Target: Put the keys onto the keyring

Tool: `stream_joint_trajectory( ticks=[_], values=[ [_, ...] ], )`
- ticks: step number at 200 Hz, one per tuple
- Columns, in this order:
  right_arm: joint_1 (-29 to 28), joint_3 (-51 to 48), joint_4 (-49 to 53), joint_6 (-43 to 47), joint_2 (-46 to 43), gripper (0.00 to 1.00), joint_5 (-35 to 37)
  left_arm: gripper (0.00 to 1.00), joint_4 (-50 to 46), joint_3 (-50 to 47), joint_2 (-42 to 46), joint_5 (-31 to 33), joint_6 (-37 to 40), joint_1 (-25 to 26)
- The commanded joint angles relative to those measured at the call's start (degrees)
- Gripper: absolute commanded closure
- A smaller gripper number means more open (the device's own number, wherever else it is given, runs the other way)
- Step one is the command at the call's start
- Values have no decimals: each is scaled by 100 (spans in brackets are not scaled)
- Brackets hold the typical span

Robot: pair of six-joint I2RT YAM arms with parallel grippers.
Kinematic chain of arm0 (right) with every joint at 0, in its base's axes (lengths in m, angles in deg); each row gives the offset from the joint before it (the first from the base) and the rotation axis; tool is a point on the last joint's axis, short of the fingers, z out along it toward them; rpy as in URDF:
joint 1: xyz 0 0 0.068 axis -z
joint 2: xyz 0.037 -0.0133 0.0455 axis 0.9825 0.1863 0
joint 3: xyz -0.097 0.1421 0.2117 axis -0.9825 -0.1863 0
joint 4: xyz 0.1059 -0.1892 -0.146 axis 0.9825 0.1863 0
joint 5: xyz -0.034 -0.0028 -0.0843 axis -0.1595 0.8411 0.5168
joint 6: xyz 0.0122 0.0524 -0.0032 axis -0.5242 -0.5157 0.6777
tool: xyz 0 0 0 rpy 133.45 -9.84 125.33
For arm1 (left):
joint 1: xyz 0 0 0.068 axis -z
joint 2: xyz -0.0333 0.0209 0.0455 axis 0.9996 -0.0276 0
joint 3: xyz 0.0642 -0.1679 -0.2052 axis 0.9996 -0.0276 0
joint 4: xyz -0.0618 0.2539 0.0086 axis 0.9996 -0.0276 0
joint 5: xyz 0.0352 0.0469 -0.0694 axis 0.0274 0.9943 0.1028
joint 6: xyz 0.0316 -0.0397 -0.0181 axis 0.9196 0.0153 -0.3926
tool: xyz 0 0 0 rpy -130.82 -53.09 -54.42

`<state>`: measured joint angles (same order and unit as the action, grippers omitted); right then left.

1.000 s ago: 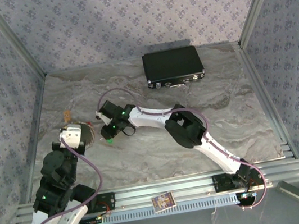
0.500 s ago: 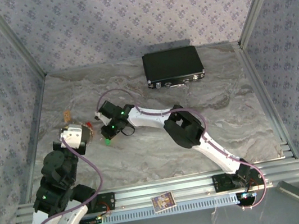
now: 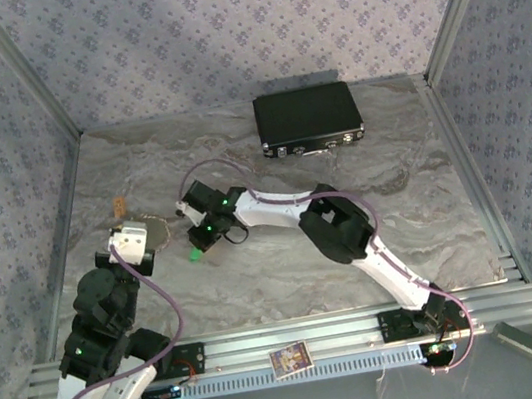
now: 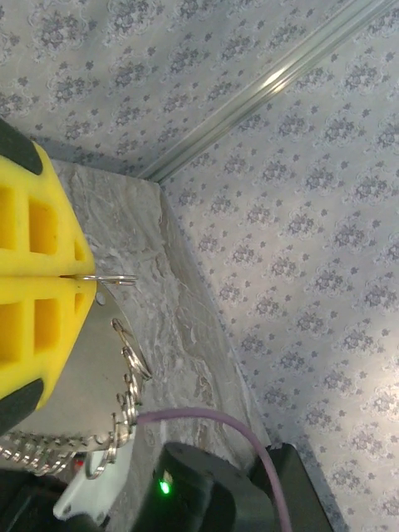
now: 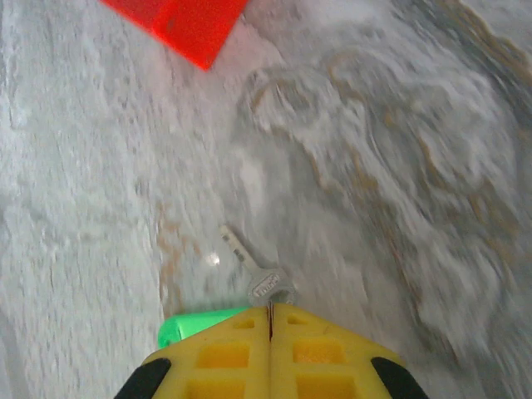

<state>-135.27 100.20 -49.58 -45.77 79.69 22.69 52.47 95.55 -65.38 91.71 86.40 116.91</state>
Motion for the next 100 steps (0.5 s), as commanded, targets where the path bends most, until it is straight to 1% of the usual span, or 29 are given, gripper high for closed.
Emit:
stream_joint_trajectory(
  ticks=[1,32,62,76,100],
  values=[
    [10,-834,-240,207,-1062,100,393,100,88,67,-68,-314,-190,-33],
    [-2,-2434,-537,329,-2372,100,963,100,187,47,-348,-814,-417,-28],
    [-8,-3934,-900,559,-3770,100,1452,100,319,141,-737,-1582,-566,-27],
    [1,-4444,-1035,808,-4432,100,1558,100,425,167,-921,-1838,-684,-27],
    [28,-4982,-1002,1373,-5359,100,1581,100,681,131,-1229,-2609,-788,-17]
  ],
)
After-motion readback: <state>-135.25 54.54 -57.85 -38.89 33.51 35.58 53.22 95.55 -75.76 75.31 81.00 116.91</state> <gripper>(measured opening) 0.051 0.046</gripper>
